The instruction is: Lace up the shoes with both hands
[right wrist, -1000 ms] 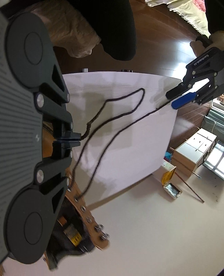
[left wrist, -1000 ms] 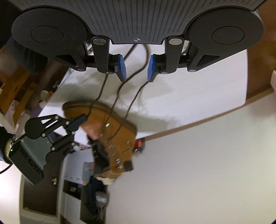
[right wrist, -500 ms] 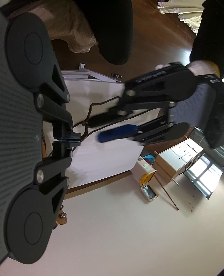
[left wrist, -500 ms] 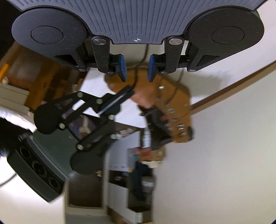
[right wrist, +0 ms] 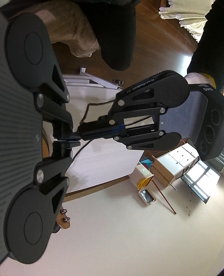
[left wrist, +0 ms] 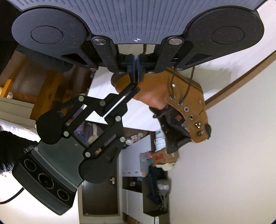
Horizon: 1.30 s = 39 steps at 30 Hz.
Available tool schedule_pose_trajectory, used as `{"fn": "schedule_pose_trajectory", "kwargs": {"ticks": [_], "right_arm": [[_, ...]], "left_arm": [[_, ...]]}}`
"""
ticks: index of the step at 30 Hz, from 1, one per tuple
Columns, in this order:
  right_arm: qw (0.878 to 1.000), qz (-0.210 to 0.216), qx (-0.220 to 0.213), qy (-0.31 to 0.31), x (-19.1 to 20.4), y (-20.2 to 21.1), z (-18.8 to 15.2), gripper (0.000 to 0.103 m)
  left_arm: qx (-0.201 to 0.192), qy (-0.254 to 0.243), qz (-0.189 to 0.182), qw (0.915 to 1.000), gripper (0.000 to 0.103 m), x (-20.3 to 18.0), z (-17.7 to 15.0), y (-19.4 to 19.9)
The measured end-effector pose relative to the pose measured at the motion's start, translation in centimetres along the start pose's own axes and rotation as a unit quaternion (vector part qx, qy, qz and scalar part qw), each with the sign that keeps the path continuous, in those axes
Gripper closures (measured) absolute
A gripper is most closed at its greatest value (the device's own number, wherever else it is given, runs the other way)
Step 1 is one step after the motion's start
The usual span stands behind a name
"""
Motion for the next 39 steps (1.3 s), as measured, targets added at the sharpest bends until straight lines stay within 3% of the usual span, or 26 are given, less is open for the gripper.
{"fn": "schedule_pose_trajectory", "kwargs": {"ticks": [13,16,18,21,28,39], "right_arm": [[0.999,-0.006,-0.030,-0.018,-0.3,-0.9,-0.1,0.099],[0.999,-0.013,-0.033,-0.021,-0.6,-0.9,-0.2,0.097],[0.999,-0.018,-0.037,-0.026,-0.9,-0.8,-0.3,0.089],[0.999,-0.026,-0.032,-0.033,-1.4,-0.7,-1.0,0.089],[0.996,-0.055,-0.014,-0.073,-2.9,-0.2,-4.1,0.089],[0.978,-0.135,0.019,-0.156,-7.4,0.9,-12.0,0.089]], "left_arm": [[0.001,0.023,0.021,0.9995,0.100,0.9,-0.8,0.6],[-0.001,0.034,0.032,0.9989,0.100,1.3,-1.2,1.1],[-0.003,0.045,0.043,0.9981,0.100,1.7,-1.4,1.5],[-0.008,0.068,0.069,0.9952,0.100,2.5,-1.5,2.2],[-0.034,0.114,0.109,0.9869,0.100,3.8,-0.8,2.7],[-0.048,0.113,0.126,0.9844,0.100,4.7,2.2,0.3]]}}
Point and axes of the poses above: each gripper's, at about its wrist camera, not at the fingertips, and y roughly against the way its jaws point, x to its left, z to its top, the point moved 8 cm from there along -y, roughly the way its jaws point, and after that the axes turned 2 degrees about y, right-handed, at the moved point
